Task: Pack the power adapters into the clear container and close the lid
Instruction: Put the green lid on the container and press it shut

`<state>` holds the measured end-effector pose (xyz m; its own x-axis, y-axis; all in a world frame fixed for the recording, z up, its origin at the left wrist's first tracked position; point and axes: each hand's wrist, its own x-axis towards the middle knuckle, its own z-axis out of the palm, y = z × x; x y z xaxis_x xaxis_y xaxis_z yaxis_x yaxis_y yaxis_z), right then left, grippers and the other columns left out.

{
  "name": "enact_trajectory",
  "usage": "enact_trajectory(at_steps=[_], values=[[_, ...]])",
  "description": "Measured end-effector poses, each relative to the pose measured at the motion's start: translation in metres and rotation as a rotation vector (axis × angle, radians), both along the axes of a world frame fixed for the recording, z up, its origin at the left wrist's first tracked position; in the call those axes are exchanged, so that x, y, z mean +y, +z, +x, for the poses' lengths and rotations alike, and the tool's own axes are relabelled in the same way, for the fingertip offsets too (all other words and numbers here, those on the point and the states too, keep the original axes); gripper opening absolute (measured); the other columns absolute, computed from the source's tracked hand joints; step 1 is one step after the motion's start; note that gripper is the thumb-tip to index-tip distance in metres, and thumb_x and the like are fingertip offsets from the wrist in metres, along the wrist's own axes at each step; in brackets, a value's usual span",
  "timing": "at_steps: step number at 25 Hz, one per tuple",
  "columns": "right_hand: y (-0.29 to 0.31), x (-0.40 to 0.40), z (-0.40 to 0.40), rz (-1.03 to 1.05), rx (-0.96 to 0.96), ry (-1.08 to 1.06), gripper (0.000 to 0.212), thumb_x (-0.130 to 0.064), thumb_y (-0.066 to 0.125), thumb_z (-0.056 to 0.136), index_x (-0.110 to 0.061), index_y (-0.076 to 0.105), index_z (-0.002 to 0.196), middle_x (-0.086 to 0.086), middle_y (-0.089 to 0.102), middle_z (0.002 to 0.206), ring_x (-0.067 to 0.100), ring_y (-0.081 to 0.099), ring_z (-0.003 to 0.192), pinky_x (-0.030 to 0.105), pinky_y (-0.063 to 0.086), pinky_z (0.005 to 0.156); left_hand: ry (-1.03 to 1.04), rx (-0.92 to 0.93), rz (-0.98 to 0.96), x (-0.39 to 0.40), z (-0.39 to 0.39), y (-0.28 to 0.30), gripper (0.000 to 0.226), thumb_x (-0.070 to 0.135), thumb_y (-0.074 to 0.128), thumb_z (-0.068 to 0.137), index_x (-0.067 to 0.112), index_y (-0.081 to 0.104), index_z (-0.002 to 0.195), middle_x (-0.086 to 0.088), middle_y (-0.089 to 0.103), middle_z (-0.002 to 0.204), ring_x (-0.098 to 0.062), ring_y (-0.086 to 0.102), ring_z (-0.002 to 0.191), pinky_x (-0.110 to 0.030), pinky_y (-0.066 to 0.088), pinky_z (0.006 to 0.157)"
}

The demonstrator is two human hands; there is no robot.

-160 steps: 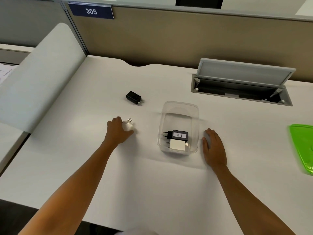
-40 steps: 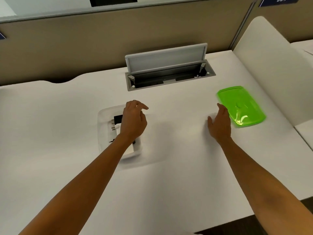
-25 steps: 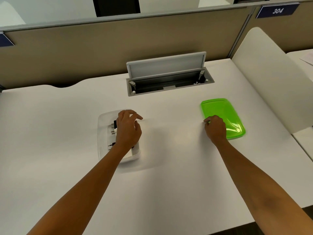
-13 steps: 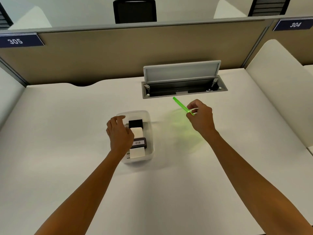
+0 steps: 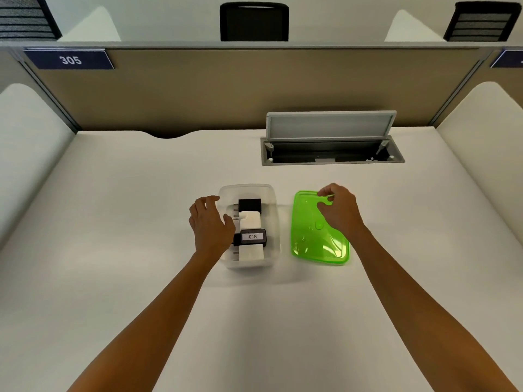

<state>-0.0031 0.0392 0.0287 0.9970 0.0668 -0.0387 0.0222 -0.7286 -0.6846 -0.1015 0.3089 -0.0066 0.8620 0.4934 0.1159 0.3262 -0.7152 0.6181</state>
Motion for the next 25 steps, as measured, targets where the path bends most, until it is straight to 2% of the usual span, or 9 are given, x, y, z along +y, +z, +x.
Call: enact_trajectory(at_steps=[3, 6, 10, 13, 16, 19, 22, 25], values=[[-0.029, 0.011, -0.007, 0.030, 0.108, -0.031, 0.026, -0.007, 0.073, 0.081, -0.005, 0.067, 0.106, 0.012, 0.070, 0.111, 0.031, 0.064, 0.099, 0.038, 0.050, 0.088, 0.000, 0.030, 0.002, 0.006, -0.006, -0.011, 0.042, 0.010, 0.057, 0.092, 0.005, 0.049, 0.133, -0.018, 0.049, 0.134, -0.036, 0.044, 0.126, -0.046, 0.041, 0.099], [-0.053, 0.034, -0.015, 0.002, 0.184, -0.030, 0.035, -0.017, 0.076, 0.082, -0.004, 0.063, 0.112, 0.014, 0.070, 0.109, 0.032, 0.065, 0.102, 0.040, 0.051, 0.089, 0.010, 0.007, -0.077, 0.007, -0.008, -0.020, 0.036, 0.014, 0.045, 0.101, 0.005, 0.047, 0.136, -0.018, 0.048, 0.137, -0.036, 0.045, 0.124, -0.045, 0.042, 0.097], [-0.072, 0.062, -0.022, -0.127, 0.199, -0.090, 0.050, -0.035, 0.074, 0.085, -0.002, 0.056, 0.119, 0.017, 0.066, 0.116, 0.035, 0.060, 0.112, 0.039, 0.046, 0.090, 0.036, -0.019, -0.214, 0.010, -0.008, -0.028, 0.033, 0.016, 0.037, 0.105, 0.006, 0.052, 0.133, -0.018, 0.050, 0.135, -0.034, 0.045, 0.123, -0.032, 0.034, 0.094], [-0.080, 0.071, -0.026, -0.220, 0.224, -0.153, 0.049, -0.036, 0.069, 0.089, 0.001, 0.056, 0.119, 0.021, 0.063, 0.121, 0.038, 0.060, 0.115, 0.042, 0.047, 0.093, 0.039, -0.023, -0.257, 0.010, -0.009, -0.032, 0.033, 0.017, 0.036, 0.105, 0.005, 0.054, 0.129, -0.018, 0.052, 0.132, -0.033, 0.045, 0.121, -0.030, 0.032, 0.093], [-0.078, 0.076, -0.023, -0.234, 0.249, -0.160, 0.037, -0.028, 0.067, 0.090, 0.003, 0.063, 0.111, 0.023, 0.066, 0.118, 0.039, 0.063, 0.112, 0.041, 0.049, 0.090, 0.054, -0.026, -0.289, 0.010, -0.008, -0.034, 0.031, 0.017, 0.036, 0.105, 0.005, 0.056, 0.125, -0.017, 0.054, 0.128, -0.031, 0.046, 0.119, -0.029, 0.033, 0.092], [-0.064, 0.075, -0.020, -0.157, 0.212, -0.188, 0.020, -0.019, 0.066, 0.084, 0.000, 0.068, 0.091, 0.020, 0.072, 0.104, 0.039, 0.067, 0.102, 0.036, 0.050, 0.079, 0.053, -0.054, -0.321, 0.011, -0.008, -0.035, 0.030, 0.017, 0.036, 0.105, 0.005, 0.057, 0.123, -0.017, 0.055, 0.126, -0.030, 0.047, 0.118, -0.029, 0.034, 0.093], [-0.036, 0.068, -0.013, -0.106, 0.126, -0.274, 0.024, -0.028, 0.067, 0.081, -0.008, 0.071, 0.094, 0.014, 0.072, 0.102, 0.038, 0.066, 0.098, 0.037, 0.052, 0.079, 0.052, -0.079, -0.334, 0.012, -0.009, -0.035, 0.029, 0.016, 0.037, 0.105, 0.003, 0.058, 0.119, -0.018, 0.057, 0.122, -0.032, 0.049, 0.116, -0.031, 0.038, 0.094], [-0.004, 0.052, -0.002, -0.085, -0.027, -0.287, 0.025, -0.028, 0.066, 0.083, -0.007, 0.065, 0.097, 0.014, 0.068, 0.104, 0.038, 0.064, 0.096, 0.034, 0.044, 0.078, 0.051, -0.084, -0.353, 0.012, -0.008, -0.036, 0.029, 0.017, 0.037, 0.105, 0.002, 0.059, 0.119, -0.018, 0.059, 0.121, -0.033, 0.051, 0.115, -0.036, 0.041, 0.096]])
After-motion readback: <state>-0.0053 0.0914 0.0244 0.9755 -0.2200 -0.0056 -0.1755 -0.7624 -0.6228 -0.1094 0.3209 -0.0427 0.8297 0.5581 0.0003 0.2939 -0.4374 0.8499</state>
